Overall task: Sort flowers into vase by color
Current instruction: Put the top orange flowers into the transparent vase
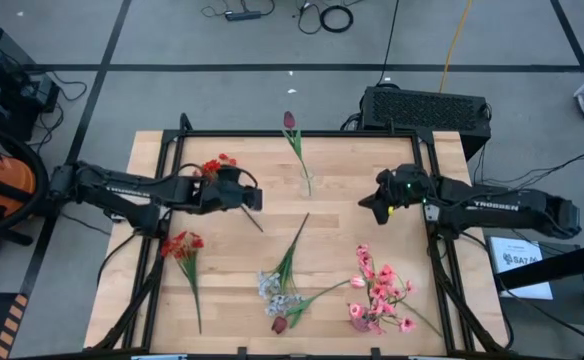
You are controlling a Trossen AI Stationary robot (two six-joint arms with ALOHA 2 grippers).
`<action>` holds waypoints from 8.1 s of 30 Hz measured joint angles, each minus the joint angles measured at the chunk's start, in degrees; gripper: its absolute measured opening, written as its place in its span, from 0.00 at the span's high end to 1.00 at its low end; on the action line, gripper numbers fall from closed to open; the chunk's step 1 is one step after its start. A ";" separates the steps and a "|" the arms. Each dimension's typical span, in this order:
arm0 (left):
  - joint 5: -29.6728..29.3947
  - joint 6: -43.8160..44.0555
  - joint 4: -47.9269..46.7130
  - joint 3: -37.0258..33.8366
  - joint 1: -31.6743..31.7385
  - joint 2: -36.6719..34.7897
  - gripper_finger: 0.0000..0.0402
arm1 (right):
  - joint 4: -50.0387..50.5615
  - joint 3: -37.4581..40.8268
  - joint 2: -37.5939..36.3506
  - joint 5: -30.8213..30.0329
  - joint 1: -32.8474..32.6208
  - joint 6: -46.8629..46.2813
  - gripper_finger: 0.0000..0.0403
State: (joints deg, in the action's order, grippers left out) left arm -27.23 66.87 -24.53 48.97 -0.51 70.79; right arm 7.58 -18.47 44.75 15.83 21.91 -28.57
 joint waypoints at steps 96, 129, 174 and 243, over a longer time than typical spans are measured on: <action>0.49 -53.86 26.19 0.02 8.63 -12.24 0.97 | 0.25 -0.10 5.47 4.76 3.87 9.17 1.00; 13.45 -70.68 87.66 0.04 12.54 23.18 0.99 | 0.51 -0.10 5.47 5.29 3.87 6.07 1.00; 15.26 -61.28 67.45 0.05 12.83 27.51 0.87 | 0.54 -0.10 5.47 5.25 3.87 5.95 1.00; 10.43 -46.14 24.82 0.22 -2.06 8.78 0.46 | 0.41 -0.10 5.48 5.23 3.87 5.49 1.00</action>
State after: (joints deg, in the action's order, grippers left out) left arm -16.80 20.73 0.30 49.19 -2.57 79.57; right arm 7.99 -18.57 50.23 21.06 25.78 -23.08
